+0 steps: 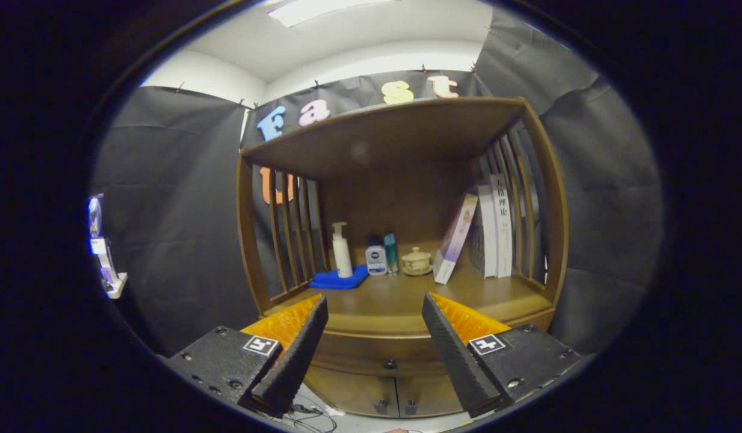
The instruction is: Pull open the drawer, take out the items inside it, and place them on the countertop above the cabinet.
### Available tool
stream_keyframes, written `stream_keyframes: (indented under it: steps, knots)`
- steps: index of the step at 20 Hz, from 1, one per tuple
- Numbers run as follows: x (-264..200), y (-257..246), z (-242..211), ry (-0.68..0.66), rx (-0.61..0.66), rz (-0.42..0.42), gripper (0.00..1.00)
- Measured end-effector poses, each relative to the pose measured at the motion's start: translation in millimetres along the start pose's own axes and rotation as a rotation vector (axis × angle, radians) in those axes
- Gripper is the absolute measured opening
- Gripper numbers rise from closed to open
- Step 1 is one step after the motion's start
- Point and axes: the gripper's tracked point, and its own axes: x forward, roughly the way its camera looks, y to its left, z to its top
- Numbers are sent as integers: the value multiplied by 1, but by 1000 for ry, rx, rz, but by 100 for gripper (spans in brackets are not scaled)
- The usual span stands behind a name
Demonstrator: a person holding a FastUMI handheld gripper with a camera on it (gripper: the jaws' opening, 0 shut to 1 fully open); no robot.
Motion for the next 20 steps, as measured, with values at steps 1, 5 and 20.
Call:
stream_keyframes:
  steps: [1,5,20]
  knots:
    - [9,0,-11,19,-8,-10,99]
    - [31,-4,-67,82,0,-42,95]
    - [81,-30,-158,217,-63,-195,63]
